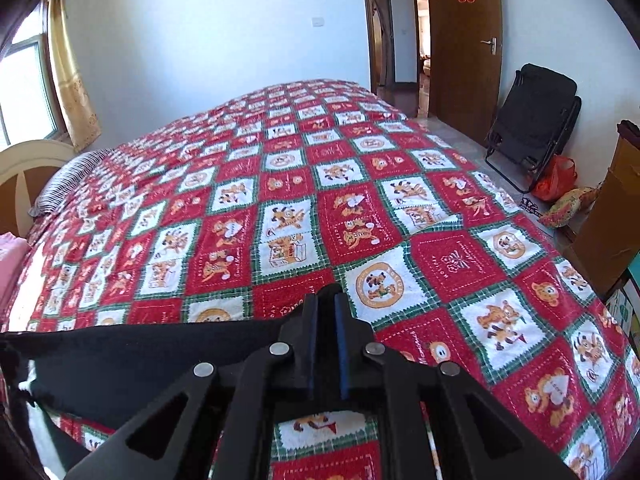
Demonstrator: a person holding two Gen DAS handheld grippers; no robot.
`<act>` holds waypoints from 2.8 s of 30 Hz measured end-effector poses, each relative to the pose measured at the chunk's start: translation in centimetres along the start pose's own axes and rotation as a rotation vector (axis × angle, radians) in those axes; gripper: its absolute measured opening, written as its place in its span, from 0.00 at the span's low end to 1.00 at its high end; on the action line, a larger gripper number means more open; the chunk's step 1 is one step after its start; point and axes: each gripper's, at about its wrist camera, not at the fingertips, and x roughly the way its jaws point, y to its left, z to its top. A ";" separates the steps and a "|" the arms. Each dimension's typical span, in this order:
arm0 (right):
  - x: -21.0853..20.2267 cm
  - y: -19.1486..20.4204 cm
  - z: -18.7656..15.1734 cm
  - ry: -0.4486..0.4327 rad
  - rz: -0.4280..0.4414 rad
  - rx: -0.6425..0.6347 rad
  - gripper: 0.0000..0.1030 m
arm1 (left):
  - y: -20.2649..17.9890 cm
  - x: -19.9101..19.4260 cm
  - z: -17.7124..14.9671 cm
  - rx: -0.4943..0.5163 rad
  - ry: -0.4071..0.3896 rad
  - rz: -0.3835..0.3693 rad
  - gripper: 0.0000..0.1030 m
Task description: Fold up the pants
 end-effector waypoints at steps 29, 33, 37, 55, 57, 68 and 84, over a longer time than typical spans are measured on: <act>-9.6 -6.0 -14.9 0.054 0.022 0.082 0.06 | 0.6 -8.7 -12.6 0.063 -0.098 -0.092 0.12; -10.0 -6.3 -16.6 0.081 -0.015 0.057 0.00 | 0.6 -8.7 -14.1 0.079 -0.096 -0.067 0.15; -11.5 -6.7 -17.0 0.064 -0.078 0.031 0.01 | 0.1 -8.8 -14.4 0.114 -0.109 -0.042 0.15; -11.5 24.7 -22.5 0.057 0.305 -0.663 0.55 | -0.8 -9.1 -15.2 0.131 -0.129 0.026 0.17; -10.9 27.2 -24.2 0.066 0.335 -0.728 0.54 | -0.8 -9.1 -15.2 0.128 -0.129 0.025 0.17; -8.8 31.9 -26.5 0.037 0.310 -0.848 0.15 | -1.0 -8.8 -14.9 0.160 -0.133 0.018 0.15; -9.9 30.2 -28.5 0.108 0.359 -0.842 0.03 | -1.0 -10.4 -17.6 0.221 -0.134 -0.038 0.15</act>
